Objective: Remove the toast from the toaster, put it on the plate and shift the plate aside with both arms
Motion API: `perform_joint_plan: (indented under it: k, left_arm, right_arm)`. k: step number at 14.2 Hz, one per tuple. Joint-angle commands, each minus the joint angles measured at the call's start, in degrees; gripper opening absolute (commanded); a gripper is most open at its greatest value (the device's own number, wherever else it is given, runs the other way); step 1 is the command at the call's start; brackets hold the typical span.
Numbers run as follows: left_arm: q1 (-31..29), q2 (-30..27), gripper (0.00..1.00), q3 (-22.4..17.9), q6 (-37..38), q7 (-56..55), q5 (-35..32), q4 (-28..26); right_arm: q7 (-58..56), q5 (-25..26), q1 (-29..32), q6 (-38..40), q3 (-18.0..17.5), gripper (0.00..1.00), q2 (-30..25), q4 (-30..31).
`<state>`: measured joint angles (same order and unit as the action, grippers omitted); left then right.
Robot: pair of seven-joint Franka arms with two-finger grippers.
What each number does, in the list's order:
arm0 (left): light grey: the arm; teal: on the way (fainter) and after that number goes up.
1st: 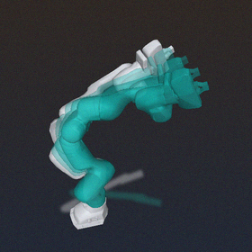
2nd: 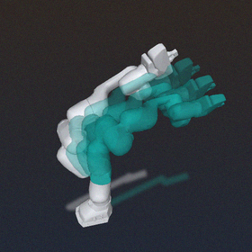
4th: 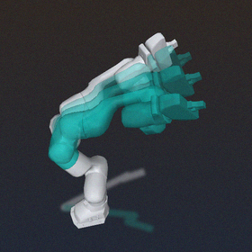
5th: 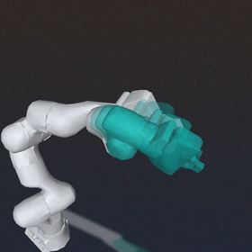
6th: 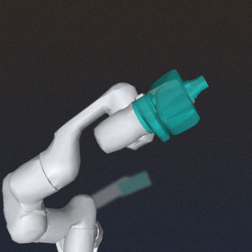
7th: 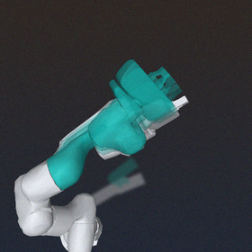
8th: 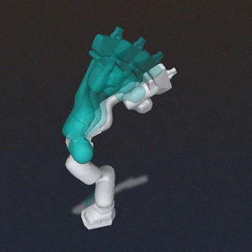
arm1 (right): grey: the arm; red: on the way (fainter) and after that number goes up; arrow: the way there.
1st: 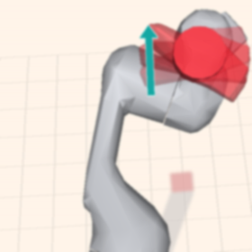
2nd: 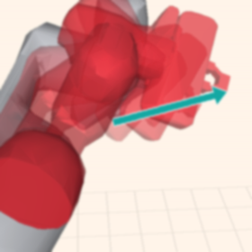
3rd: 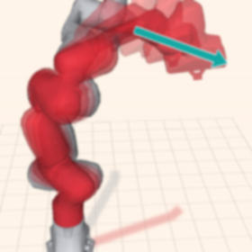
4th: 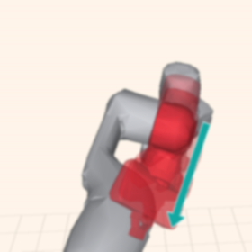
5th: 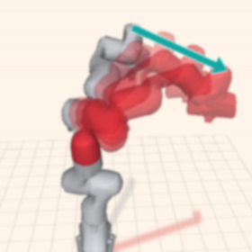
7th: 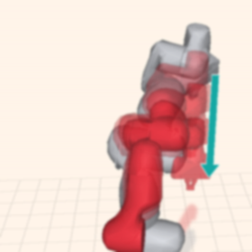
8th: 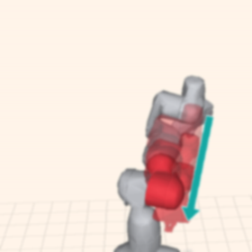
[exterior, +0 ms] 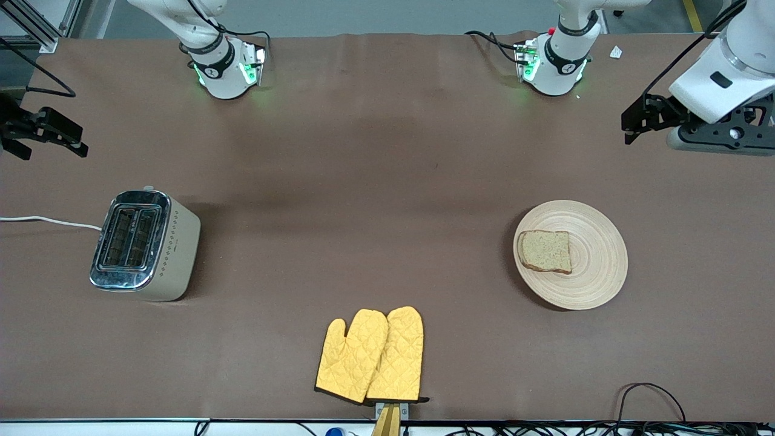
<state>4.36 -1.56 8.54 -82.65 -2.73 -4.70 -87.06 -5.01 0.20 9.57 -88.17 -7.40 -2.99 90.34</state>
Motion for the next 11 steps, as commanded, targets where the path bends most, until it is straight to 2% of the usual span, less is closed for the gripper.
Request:
perform_joint_plan:
  k: [1, 5, 11]
  left_arm:
    - [0.1, -6.2, 1.0, -0.6, -1.1, -0.8, 1.1, -7.1]
    - [-2.9, -8.2, 1.0, -0.5, -1.4, -0.3, 5.3, -8.6]
    - [-4.2, -8.1, 1.0, -0.6, -1.3, -0.7, 5.2, -7.9]
  right_arm:
    - [-0.3, 0.8, 0.0, 0.8, -0.2, 1.0, 0.4, -1.1]
    - [-0.3, 0.8, 0.0, 0.9, -0.2, 1.0, 0.4, -1.1]
    - [-0.3, 0.8, 0.0, 0.9, -0.2, 1.0, 0.4, -1.1]
